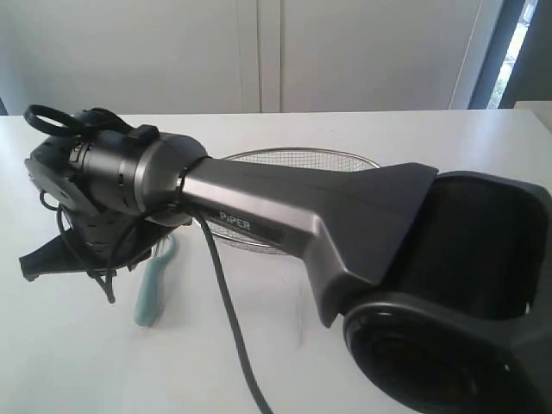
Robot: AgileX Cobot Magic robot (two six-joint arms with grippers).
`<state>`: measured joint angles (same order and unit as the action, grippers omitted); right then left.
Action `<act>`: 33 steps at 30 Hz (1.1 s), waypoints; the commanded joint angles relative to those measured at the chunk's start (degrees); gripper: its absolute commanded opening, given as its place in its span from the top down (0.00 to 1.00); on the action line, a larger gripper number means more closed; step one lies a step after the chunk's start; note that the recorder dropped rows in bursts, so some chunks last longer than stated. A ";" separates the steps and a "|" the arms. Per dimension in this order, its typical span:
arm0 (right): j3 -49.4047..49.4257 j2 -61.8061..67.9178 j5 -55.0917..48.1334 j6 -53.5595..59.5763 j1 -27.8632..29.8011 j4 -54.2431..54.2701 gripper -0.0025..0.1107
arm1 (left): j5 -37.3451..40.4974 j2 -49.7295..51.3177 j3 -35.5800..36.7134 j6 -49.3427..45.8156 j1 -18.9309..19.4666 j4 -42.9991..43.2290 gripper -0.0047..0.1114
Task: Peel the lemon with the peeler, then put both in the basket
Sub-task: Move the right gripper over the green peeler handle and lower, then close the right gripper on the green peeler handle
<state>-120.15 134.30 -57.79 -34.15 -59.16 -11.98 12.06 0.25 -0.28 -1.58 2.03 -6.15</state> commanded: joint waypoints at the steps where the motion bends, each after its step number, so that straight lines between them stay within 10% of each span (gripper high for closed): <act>1: -0.35 -0.21 -0.33 -2.01 0.66 -0.58 0.65 | -0.13 -0.25 0.28 0.09 -0.10 -0.14 0.96; 33: -0.35 5.44 0.13 -15.08 1.99 -0.39 0.58 | -0.13 -0.25 0.28 0.09 -0.10 -0.14 0.96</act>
<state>-120.15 139.81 -57.70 -48.66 -57.69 -12.37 12.06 0.25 -0.28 -1.58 2.03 -6.15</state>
